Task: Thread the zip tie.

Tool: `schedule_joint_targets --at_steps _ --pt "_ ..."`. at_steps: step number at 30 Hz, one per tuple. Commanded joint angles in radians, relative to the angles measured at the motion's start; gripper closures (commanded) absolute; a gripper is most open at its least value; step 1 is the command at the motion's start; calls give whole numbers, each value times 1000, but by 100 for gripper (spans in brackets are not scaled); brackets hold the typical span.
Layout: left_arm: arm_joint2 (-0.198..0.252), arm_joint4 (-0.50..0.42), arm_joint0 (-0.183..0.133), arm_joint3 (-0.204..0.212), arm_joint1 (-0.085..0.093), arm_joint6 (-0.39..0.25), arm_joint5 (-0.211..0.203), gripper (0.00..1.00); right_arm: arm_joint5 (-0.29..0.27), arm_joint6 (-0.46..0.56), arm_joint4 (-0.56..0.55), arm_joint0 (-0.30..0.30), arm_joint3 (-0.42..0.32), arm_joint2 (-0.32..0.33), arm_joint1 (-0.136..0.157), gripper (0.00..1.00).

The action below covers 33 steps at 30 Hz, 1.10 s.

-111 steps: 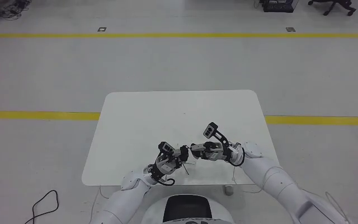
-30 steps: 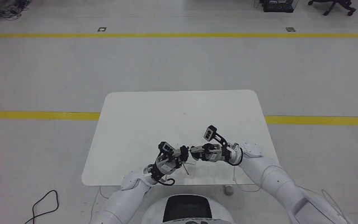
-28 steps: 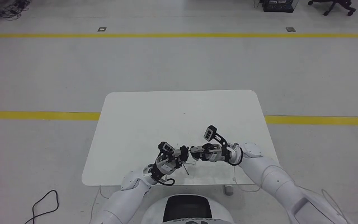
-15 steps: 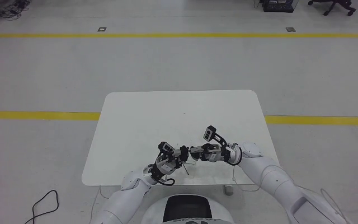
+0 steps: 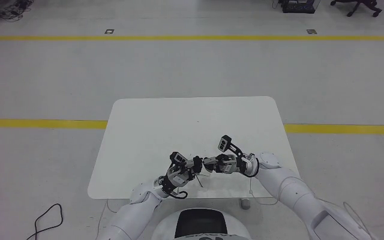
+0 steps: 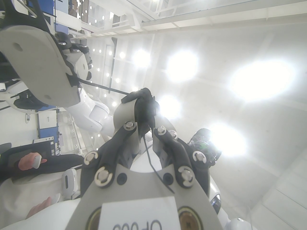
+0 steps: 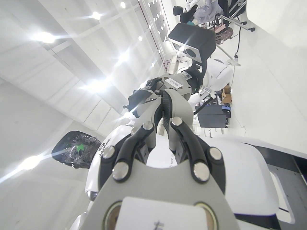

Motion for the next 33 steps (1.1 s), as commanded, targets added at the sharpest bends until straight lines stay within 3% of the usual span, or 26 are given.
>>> schedule_joint_targets --at_steps 1,33 --pt "0 0 0 0 0 0 0 100 2 0 -3 1 1 0 0 100" --pt "0 0 0 0 0 0 0 100 21 0 -42 9 35 6 -18 100"
